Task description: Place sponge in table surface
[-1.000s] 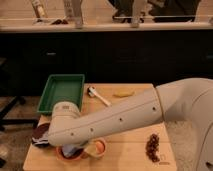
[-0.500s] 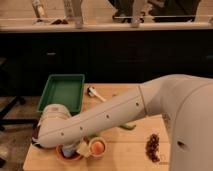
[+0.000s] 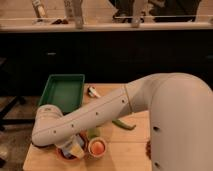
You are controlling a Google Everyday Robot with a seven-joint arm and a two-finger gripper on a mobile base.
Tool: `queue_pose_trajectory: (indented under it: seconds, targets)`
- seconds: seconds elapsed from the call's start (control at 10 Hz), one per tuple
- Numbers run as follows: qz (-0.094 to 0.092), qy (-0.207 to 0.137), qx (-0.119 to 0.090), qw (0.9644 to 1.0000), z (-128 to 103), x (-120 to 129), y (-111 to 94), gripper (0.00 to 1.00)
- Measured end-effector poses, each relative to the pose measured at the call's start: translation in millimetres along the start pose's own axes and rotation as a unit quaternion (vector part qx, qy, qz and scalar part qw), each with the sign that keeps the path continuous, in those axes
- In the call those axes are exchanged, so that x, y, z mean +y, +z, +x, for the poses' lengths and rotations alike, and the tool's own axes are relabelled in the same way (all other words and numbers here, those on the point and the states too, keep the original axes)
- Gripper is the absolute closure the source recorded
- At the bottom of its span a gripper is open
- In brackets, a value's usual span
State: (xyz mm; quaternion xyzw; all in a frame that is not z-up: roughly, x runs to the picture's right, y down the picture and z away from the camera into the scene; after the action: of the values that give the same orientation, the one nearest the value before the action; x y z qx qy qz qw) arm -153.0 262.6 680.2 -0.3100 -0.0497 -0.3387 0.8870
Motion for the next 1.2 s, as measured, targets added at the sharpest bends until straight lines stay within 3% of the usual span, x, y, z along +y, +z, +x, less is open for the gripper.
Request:
queue_pose_trajectory:
  seconds: [0.5,1.2]
  targets:
    - [-0.019,0.041,-0.036,0.9983,-4,-7,20,0.2]
    - [-0.042,0.037,-0.039,0.9977,-21,-21,33,0.2]
